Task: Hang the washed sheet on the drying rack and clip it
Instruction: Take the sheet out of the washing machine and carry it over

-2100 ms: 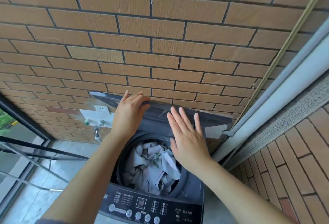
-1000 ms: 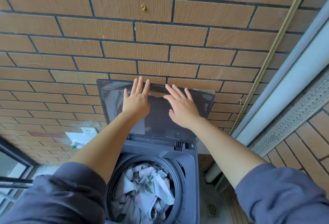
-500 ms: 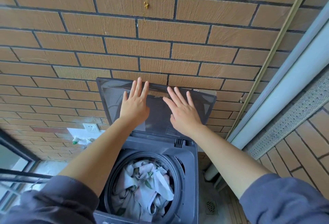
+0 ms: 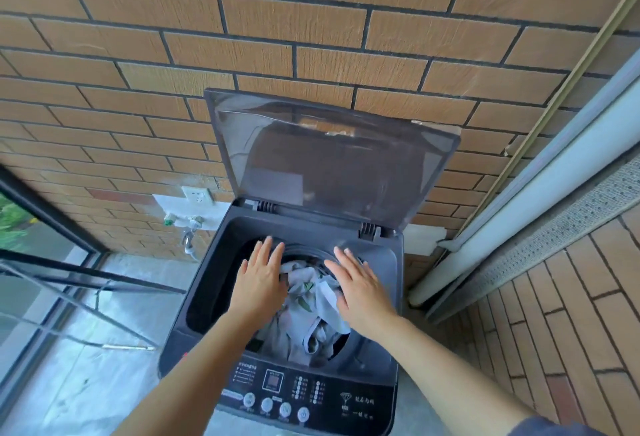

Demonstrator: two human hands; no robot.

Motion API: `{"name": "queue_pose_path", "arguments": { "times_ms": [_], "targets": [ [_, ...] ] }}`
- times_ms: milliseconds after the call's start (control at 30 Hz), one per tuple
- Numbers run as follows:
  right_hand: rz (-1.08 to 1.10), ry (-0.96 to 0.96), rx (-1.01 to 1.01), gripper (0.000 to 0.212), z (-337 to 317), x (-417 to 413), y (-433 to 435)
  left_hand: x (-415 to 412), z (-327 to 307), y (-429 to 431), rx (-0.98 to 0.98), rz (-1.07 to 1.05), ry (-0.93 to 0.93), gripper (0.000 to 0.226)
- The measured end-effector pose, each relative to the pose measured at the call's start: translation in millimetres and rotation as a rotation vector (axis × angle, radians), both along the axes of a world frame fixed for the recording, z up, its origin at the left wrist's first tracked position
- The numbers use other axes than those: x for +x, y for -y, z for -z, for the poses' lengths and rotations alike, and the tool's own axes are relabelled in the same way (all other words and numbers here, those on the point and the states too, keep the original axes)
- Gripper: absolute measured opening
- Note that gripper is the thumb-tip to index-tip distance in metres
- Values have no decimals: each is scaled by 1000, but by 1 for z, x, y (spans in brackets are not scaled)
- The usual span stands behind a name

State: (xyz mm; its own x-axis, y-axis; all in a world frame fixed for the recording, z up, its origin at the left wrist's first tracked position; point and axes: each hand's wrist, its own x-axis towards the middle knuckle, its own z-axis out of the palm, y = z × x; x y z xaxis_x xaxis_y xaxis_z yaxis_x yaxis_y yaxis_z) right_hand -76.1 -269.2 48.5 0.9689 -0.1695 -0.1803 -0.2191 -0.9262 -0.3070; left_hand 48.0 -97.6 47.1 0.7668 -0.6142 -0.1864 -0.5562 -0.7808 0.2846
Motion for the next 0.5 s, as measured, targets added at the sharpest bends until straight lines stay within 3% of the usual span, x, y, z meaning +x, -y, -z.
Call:
{"name": "queue_pose_path", "arguments": {
  "times_ms": [267,500],
  "targets": [
    [-6,-232,58,64,103,12,-22,-5,101,-15,198,-11,-139,63],
    [154,-376,81,77,191,53,-17,25,174,4,390,26,-176,71]
  ]
}}
